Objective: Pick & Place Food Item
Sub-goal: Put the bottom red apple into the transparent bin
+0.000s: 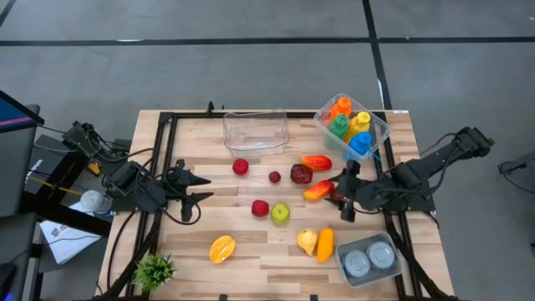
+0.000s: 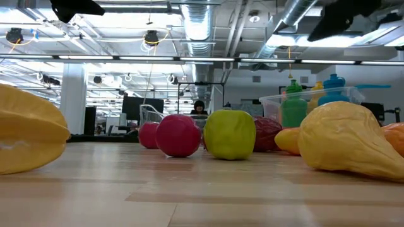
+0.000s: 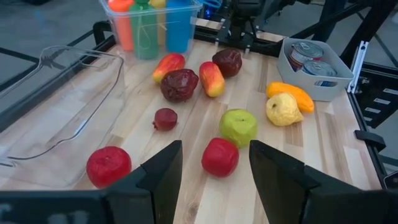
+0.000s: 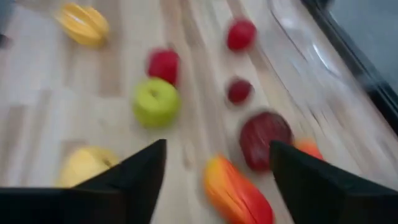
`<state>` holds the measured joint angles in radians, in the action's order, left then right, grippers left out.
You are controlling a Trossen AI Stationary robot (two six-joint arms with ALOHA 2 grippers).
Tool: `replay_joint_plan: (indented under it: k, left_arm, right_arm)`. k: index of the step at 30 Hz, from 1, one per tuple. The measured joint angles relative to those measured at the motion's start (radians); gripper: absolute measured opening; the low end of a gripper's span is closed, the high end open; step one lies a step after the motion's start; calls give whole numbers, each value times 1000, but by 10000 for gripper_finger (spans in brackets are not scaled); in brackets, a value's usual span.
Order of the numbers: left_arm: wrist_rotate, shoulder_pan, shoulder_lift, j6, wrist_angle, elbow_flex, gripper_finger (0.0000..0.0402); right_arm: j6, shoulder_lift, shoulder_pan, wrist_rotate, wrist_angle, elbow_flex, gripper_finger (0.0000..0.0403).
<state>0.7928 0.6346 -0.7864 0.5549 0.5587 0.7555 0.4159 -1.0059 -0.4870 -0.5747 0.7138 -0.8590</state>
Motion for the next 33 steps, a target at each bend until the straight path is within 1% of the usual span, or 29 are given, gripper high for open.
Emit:
replay_joint_plan:
  k: [3, 5, 8, 10, 12, 14, 19, 23, 26, 30, 33]
  left_arm:
    - [-3, 0, 0, 0, 1, 0, 176]
    - [-3, 0, 0, 0, 1, 0, 176]
    - [-3, 0, 0, 0, 1, 0, 176]
    - [-3, 0, 0, 0, 1, 0, 176]
    - [-3, 0, 0, 0, 1, 0, 176]
    - [-3, 0, 0, 0, 1, 0, 176]
    - [-3, 0, 0, 2, 2, 0, 176]
    - [-2, 0, 0, 2, 2, 0, 176]
    - [-4, 0, 0, 2, 2, 0, 176]
    - [-14, 0, 0, 2, 2, 0, 176]
    - [-14, 0, 0, 2, 2, 0, 176]
  right_arm:
    - [80, -62, 24, 2, 150, -33, 328]
    - [121, -105, 47, 26, 200, -42, 351]
    - [158, -170, 101, 143, 272, -40, 376]
    - [176, -216, 142, 223, 304, -41, 385]
    - [175, -256, 175, 279, 334, -40, 390]
    - [150, -291, 204, 306, 345, -40, 391]
    - [97, -335, 271, 409, 352, -40, 387]
    - [66, -335, 307, 421, 352, -25, 386]
    - [63, -335, 333, 431, 340, 11, 386]
    - [51, -336, 359, 509, 249, 79, 386]
    - [47, -336, 366, 526, 212, 114, 384]
